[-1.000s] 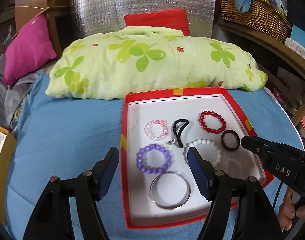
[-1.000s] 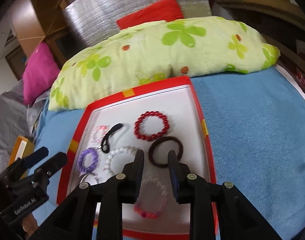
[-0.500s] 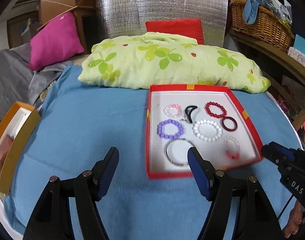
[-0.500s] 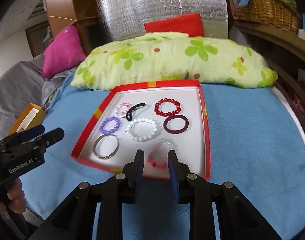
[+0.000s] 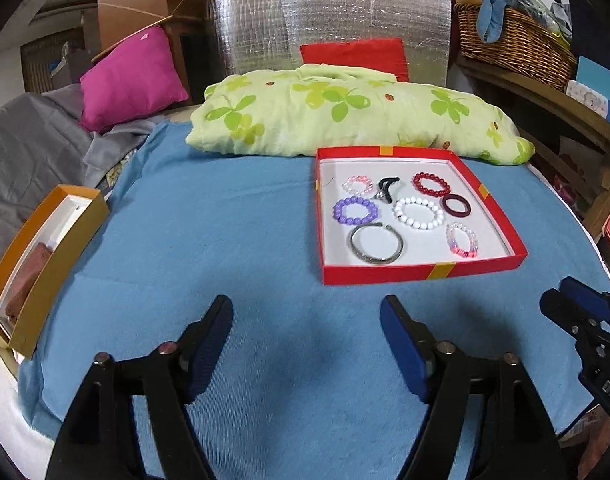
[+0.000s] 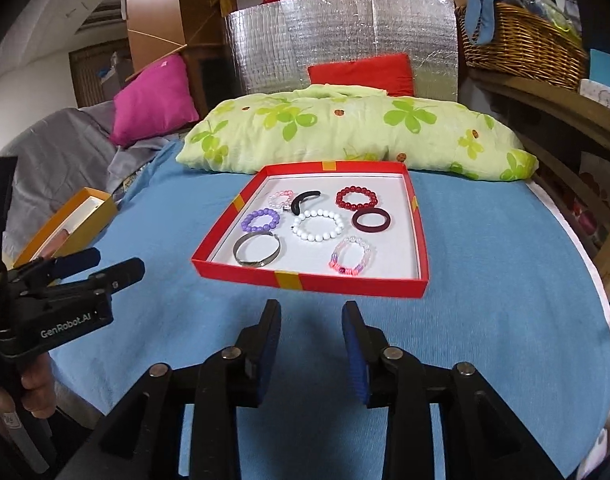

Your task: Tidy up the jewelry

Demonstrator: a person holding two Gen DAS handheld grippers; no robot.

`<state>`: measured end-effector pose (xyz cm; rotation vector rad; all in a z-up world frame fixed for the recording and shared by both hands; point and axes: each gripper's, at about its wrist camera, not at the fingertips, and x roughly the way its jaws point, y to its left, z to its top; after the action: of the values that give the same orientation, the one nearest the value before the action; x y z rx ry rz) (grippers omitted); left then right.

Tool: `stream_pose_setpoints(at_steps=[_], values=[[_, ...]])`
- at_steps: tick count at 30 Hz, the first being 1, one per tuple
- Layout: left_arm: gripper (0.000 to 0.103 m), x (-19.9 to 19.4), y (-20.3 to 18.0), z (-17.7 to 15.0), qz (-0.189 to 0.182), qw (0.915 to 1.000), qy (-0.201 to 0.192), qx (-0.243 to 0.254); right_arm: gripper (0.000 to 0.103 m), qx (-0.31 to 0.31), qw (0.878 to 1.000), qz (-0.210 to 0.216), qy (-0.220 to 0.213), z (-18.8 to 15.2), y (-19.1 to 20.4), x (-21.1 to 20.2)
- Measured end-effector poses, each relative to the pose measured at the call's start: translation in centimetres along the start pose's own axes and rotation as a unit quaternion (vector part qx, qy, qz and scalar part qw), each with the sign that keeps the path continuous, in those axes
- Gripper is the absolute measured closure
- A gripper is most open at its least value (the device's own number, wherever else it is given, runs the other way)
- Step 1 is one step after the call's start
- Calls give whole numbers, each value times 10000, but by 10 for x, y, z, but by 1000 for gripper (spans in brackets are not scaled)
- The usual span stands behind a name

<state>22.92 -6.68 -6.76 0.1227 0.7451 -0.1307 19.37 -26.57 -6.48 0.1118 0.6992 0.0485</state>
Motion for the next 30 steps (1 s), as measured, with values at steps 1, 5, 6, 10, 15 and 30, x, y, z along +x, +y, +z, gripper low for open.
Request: stream_pose_setpoints(at_steps=[1,5,6,10,15,30], values=[[21,0,2,-1,-4,10000,10,-25,53,21,10000,-9,-14,-2,1,-2],[18,2,4,-2,12,10000,1,-84,43,15,9998,-65,-185,-4,6,-9],[18,1,3,-1,45,10000,-33,-71,43,7,9998,-75,-196,-4,7,-9],[17,-2,2,2,168,9997,-194,-25,43,53,9998,-120,-162,-1,7,-3],[17,1,2,4,288,9993,-233,-39,43,56,9996,-212,-171,2,4,1],[17,-2,-7,7,677,9972,-273,181,43,225,9991,-281,-231,5,-11,-7]])
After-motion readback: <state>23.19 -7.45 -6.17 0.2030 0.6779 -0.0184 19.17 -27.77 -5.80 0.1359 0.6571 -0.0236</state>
